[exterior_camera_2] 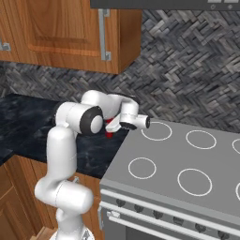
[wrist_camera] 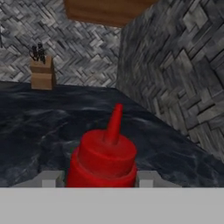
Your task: Collect the paprika, ketchup, and shaker from the cabinet and place them next to the stove.
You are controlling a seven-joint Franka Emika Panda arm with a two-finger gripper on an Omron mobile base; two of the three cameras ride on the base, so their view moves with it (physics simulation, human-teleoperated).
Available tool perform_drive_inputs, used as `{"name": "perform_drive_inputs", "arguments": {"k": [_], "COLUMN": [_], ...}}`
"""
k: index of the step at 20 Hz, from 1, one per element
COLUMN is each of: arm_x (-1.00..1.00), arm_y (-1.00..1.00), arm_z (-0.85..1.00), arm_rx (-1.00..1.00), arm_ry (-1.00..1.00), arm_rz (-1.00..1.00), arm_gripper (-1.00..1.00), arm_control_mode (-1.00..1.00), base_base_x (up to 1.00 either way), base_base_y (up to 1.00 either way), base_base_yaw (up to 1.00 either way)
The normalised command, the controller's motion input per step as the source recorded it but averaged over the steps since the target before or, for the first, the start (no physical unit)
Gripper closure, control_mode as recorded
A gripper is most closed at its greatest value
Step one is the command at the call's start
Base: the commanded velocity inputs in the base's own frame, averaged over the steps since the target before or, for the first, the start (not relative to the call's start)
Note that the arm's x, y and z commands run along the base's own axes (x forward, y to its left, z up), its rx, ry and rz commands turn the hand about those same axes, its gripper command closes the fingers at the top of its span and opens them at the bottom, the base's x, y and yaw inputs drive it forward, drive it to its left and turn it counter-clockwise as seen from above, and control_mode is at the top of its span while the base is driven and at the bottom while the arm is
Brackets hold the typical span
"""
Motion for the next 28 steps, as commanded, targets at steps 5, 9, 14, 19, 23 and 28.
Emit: {"name": "perform_drive_inputs", "arguments": {"k": [5,9,14,19,23,28], "arm_x": [-0.04,-0.09,-0.05,0.0,-0.08,-0.14], "arm_y": [0.0,0.0,0.0,0.0,0.0,0.0], "arm_z": [-0.02,0.0,0.0,0.09,0.17,0.11], "arm_rx": [0.0,-0.01,-0.02,0.0,0.0,0.0], "arm_ry": [-0.05,0.0,0.0,0.0,0.0,0.0], "arm_rz": [0.0,0.0,0.0,0.0,0.0,0.0], "arm_gripper": [-1.0,-1.0,-1.0,-1.0,-1.0,-1.0], "arm_control_mode": [-1.0,-1.0,-1.0,-1.0,-1.0,-1.0], "base_base_x": [0.0,0.0,0.0,0.0,0.0,0.0], "base_base_y": [0.0,0.0,0.0,0.0,0.0,0.0], "base_base_yaw": [0.0,0.0,0.0,0.0,0.0,0.0]}}
